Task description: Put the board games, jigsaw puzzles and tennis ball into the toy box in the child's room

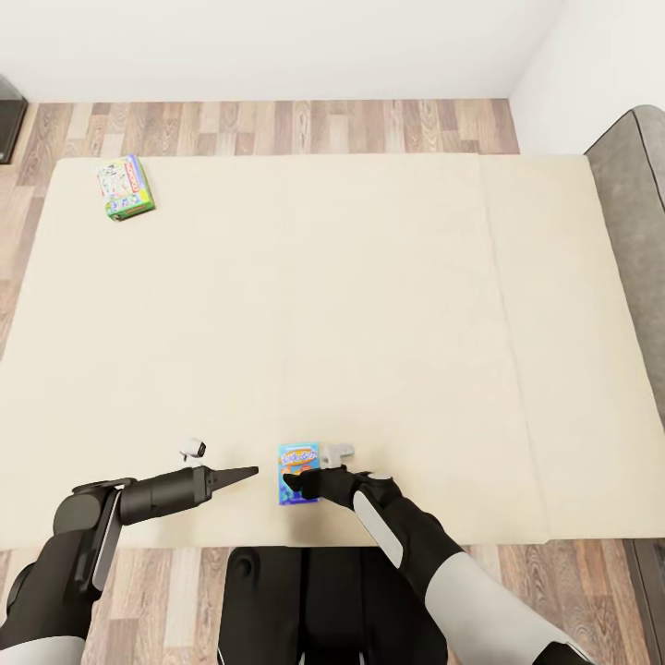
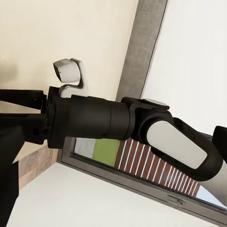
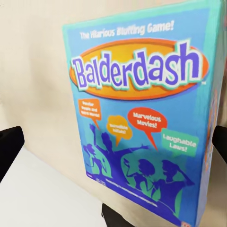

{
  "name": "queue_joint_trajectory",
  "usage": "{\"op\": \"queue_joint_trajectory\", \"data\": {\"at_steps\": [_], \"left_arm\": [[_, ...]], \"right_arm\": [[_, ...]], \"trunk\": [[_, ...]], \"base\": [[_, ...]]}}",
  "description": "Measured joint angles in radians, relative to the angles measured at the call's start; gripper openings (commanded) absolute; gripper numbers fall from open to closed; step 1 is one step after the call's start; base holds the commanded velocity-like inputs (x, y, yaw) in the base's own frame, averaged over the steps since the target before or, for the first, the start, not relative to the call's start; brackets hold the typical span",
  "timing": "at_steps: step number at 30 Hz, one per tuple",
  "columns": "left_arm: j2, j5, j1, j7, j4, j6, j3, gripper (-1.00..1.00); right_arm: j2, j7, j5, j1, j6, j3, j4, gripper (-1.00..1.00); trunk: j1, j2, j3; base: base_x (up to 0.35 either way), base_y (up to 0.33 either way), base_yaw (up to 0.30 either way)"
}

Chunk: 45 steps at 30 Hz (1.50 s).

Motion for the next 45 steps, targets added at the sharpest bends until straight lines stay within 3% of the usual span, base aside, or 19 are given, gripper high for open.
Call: {"op": "queue_joint_trajectory", "data": {"at_steps": [45], "left_arm": [[0.000,0.000,0.000,0.000,0.000,0.000,0.000,1.00]], "right_arm": [[0.000,0.000,0.002,0.000,0.000,0.002,-0.002,1.00]], "trunk": [[0.000,0.000,0.000]], "base": [[0.000,0.034,0.000]]}}
